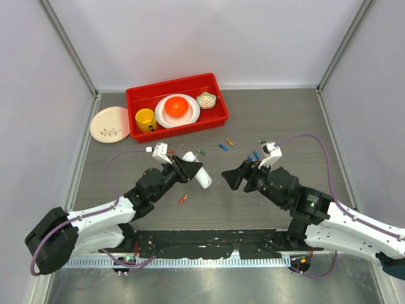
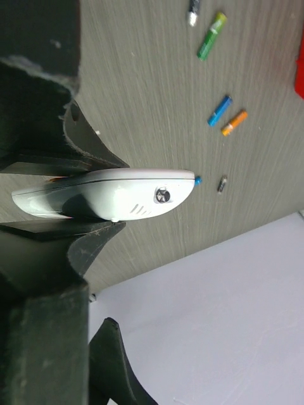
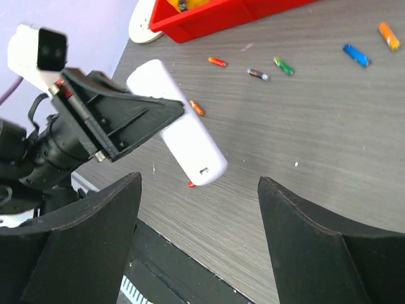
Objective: Load the batteries into the remote control
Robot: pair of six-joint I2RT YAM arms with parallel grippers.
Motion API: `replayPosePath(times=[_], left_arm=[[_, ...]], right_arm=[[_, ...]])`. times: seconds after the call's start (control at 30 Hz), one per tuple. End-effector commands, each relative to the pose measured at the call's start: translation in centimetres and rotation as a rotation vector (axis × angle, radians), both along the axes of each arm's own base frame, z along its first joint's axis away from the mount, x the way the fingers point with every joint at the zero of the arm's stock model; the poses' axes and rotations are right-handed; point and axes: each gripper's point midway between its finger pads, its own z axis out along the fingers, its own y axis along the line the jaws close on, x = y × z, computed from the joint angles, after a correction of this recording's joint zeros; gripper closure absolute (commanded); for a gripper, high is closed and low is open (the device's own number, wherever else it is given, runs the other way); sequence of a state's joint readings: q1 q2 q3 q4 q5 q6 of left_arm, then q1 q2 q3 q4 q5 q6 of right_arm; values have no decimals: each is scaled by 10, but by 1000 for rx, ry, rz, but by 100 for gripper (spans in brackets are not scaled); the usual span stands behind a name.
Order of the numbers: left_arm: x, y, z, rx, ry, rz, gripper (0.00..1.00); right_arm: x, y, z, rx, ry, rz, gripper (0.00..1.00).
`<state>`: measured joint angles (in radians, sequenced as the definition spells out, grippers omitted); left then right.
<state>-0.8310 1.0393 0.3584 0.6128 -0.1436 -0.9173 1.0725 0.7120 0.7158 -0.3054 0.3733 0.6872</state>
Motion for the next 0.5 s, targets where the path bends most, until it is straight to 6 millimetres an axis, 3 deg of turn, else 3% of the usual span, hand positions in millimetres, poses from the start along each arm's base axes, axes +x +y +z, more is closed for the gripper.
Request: replayPosePath(times=[0.0,0.13,0.3,0.47], left_arm=[[5,21,36,-176,-146,98,100],[5,36,14,-122,-168,160,100],[12,47,12,-80,-238,250,100],[20,48,9,-44,-315,279,100]], right_arm=[[10,6,-1,248,54,-116,26],[8,16,-32,229,103,-95,35],[13,18,-57,246,138,-133,36],[17,30,-56,388,126,-123,46]])
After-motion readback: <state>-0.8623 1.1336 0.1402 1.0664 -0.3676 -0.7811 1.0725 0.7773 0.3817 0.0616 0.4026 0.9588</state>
